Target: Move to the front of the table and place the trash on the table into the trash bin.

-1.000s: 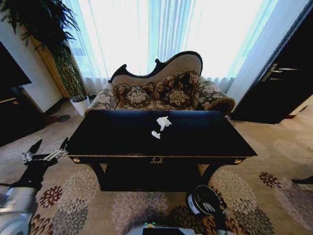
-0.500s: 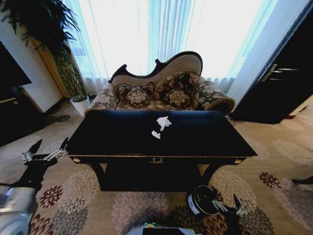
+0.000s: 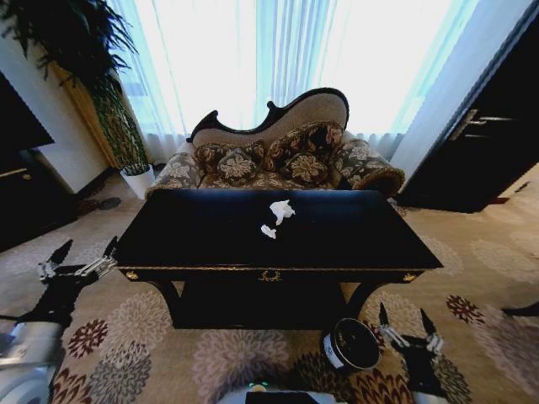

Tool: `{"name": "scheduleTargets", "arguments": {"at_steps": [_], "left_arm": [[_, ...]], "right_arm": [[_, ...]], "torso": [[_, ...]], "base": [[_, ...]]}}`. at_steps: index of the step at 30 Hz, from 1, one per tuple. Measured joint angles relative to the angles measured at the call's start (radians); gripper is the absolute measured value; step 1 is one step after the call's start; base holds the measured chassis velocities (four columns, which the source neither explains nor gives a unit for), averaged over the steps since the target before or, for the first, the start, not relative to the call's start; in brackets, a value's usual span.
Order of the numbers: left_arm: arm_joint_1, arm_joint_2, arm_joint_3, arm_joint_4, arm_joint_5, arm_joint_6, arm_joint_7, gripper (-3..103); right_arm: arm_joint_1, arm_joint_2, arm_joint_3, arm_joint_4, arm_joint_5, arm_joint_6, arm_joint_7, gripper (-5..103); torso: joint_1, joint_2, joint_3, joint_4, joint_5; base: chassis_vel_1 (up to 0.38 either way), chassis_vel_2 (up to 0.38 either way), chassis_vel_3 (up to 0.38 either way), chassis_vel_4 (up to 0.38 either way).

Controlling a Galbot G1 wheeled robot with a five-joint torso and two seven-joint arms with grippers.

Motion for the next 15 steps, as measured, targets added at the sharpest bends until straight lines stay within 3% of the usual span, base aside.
{"name": "scheduleTargets", "arguments": {"at_steps": [2,8,11,14,15], "left_arm": [[0.000,0.000,0.000,0.000,0.000,0.000,0.000,100],[0.000,0.000,0.000,0.000,0.000,0.000,0.000,100],[0.000,0.000,0.000,0.000,0.000,0.000,0.000,100],[0.000,0.000,0.000,0.000,0.000,0.000,0.000,100],[0.000,0.000,0.000,0.000,0.000,0.000,0.000,100]], "right_arm": [[0.003,-0.003,0.001,0.005,0.003,-0.007,0.003,100],[0.069,-0.052,0.006,0.071,0.053,-0.146,0.023,100],[0.131,-0.118,-0.001,0.141,0.086,-0.277,0.032,100],[0.154,-0.160,-0.007,0.163,0.104,-0.327,0.040,100],[0.188,-0.217,-0.015,0.182,0.122,-0.380,0.051,100]], "torso": [[0.000,0.000,0.000,0.0000,0.0000],[0.000,0.000,0.000,0.0000,0.0001],[0.000,0.000,0.000,0.0000,0.0000],[0.000,0.000,0.000,0.0000,-0.0001],[0.000,0.000,0.000,0.0002,-0.0003]], "base": [[0.000,0.000,0.000,0.000],[0.000,0.000,0.000,0.000],[0.000,0.000,0.000,0.000],[0.000,0.000,0.000,0.000],[0.000,0.000,0.000,0.000]]}}
